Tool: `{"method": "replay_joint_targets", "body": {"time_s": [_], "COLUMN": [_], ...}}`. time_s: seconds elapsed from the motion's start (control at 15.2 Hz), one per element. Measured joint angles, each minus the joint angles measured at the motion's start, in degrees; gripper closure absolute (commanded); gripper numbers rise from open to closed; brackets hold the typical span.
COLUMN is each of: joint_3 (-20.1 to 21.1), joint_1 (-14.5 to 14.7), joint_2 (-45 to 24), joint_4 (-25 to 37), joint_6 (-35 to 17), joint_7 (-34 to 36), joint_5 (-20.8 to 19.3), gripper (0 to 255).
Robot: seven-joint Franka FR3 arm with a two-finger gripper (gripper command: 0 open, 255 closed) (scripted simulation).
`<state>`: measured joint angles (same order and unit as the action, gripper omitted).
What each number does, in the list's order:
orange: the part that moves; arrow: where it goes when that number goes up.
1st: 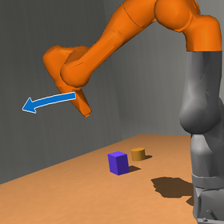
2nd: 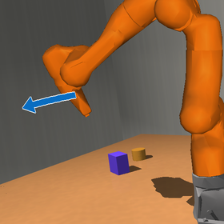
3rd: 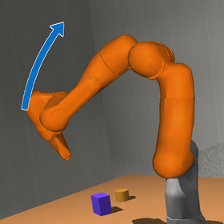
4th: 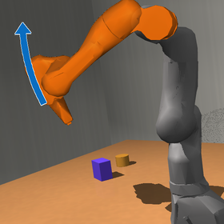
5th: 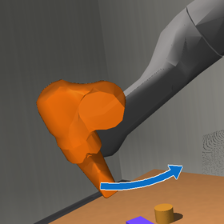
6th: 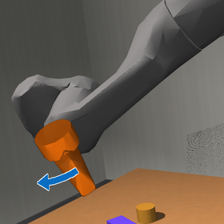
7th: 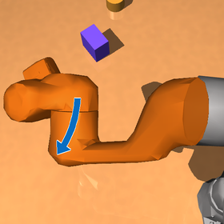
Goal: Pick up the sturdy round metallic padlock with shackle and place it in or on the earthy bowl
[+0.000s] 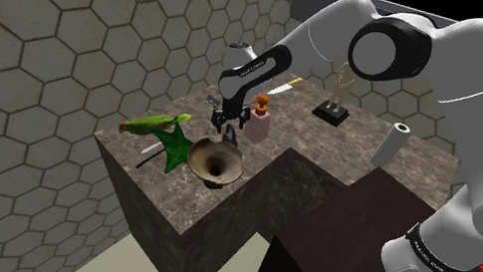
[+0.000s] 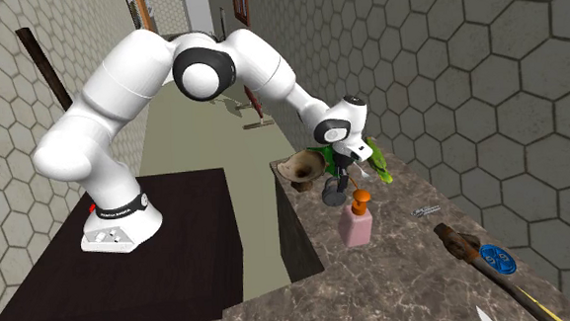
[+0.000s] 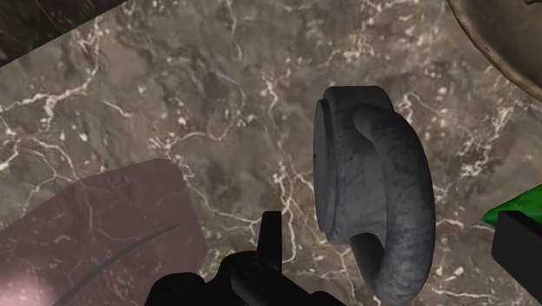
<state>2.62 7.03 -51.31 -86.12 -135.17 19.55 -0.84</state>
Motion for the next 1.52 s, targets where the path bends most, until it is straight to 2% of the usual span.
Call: {"method": "replay_joint_targets", "body": {"time_s": [0.2,0.26,0.92,1.52], "joint_3": [0.0,0.0,0.0,0.1], "joint_1": [0.0,0.0,0.0,0.0], "joint_2": [0.0,0.0,0.0,4.5], "joint_4": [0.0,0.0,0.1,-1.2], "joint_6": [0.0,0.0,0.0,3.3], "joint_7": [0.0,0.0,0.0,0.1], "joint_5": [0.0,0.0,0.0,0.1], "gripper": [0,255,255,255]}}
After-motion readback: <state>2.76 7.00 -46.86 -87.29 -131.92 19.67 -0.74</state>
